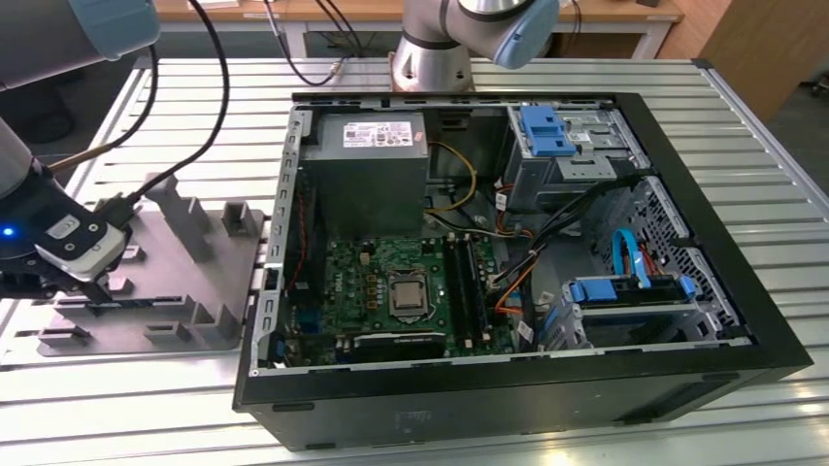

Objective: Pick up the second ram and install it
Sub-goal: 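Pick up the second ram and move it above second insertion slot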

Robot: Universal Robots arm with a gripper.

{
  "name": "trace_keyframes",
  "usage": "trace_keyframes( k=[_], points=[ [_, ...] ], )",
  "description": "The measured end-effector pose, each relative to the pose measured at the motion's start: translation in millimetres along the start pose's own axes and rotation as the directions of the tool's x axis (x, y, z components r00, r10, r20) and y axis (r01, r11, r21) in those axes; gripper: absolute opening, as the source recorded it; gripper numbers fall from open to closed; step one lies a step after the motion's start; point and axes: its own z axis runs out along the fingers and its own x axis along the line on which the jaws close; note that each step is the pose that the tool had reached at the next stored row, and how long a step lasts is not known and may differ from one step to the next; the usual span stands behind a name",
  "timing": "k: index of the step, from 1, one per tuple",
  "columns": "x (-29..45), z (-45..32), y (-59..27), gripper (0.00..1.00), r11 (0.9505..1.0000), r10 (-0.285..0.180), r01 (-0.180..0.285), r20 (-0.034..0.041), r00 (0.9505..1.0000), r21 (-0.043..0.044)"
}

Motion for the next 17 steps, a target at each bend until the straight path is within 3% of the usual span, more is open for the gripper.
trace_keyframes(
  k=[7, 17],
  points=[
    [0.0, 0.0, 0.0, 0.1, 0.9984, -0.057, 0.057, -0.0014, 0.9984, 0.0014],
    [0.0, 0.0, 0.0, 0.1, 0.9918, -0.128, 0.128, -0.0031, 0.9918, 0.003]
  ],
)
